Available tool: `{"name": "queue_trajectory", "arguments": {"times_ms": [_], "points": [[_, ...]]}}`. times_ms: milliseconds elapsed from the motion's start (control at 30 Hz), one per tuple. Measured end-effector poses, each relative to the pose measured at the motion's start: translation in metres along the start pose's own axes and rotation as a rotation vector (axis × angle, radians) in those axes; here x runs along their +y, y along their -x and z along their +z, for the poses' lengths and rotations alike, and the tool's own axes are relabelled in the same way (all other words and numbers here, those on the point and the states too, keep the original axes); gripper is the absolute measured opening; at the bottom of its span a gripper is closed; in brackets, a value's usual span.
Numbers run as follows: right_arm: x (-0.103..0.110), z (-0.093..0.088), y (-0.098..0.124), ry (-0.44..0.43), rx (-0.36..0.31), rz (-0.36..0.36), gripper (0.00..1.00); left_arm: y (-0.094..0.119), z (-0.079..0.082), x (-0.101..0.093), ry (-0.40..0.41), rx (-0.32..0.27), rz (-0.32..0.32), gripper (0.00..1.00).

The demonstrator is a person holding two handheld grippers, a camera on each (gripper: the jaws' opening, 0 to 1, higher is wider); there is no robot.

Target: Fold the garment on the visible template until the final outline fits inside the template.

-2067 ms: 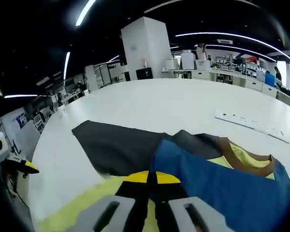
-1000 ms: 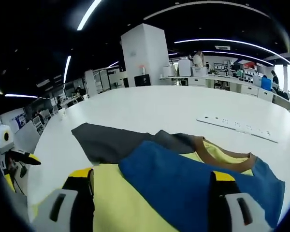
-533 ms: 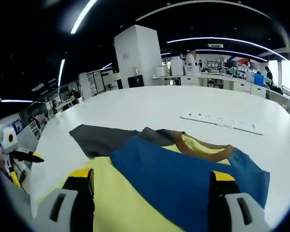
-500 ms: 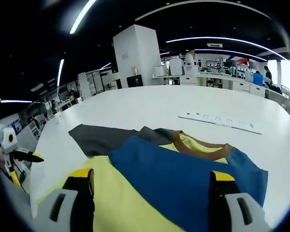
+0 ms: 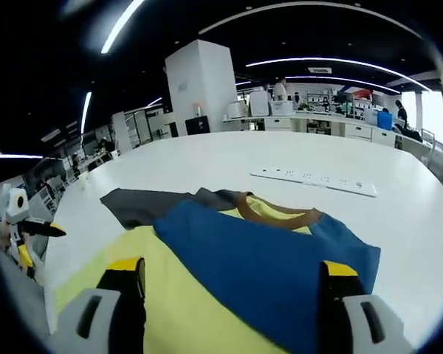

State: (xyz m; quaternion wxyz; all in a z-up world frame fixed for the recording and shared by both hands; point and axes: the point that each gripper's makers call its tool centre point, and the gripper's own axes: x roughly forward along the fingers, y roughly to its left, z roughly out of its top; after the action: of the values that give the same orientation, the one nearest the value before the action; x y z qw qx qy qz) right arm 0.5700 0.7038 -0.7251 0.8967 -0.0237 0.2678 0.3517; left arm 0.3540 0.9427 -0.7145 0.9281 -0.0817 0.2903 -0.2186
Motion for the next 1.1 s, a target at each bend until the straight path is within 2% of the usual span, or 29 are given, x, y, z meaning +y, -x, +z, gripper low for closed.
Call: {"name": "queue_trajectory", "arguments": {"times_ms": [367,533,700,800,900,1000,1100], "points": [[-0.012,-0.008,0.019,-0.005,0.003,-0.014,0.97,-0.002,0.004,0.007,-0.005,0.000,0.002,0.86],[-0.022,-0.008,0.033,-0.025,-0.013,-0.029,0.96,-0.004,0.013,0.018,0.025,-0.036,0.006,0.86],[-0.035,-0.014,0.048,-0.037,-0.015,-0.056,0.95,-0.007,0.031,0.042,0.070,-0.080,0.024,0.85],[-0.040,-0.016,0.055,-0.058,-0.023,-0.066,0.95,-0.008,0.037,0.053,0.033,-0.076,0.045,0.85],[-0.043,-0.020,0.061,-0.050,-0.024,-0.079,0.95,-0.009,0.043,0.064,0.034,-0.076,0.050,0.84],[-0.045,-0.026,0.067,-0.072,-0.024,-0.084,0.95,-0.011,0.048,0.084,0.038,-0.082,0.075,0.82],[-0.045,-0.029,0.073,-0.075,-0.032,-0.092,0.94,-0.011,0.051,0.101,0.090,-0.112,0.099,0.82]]}}
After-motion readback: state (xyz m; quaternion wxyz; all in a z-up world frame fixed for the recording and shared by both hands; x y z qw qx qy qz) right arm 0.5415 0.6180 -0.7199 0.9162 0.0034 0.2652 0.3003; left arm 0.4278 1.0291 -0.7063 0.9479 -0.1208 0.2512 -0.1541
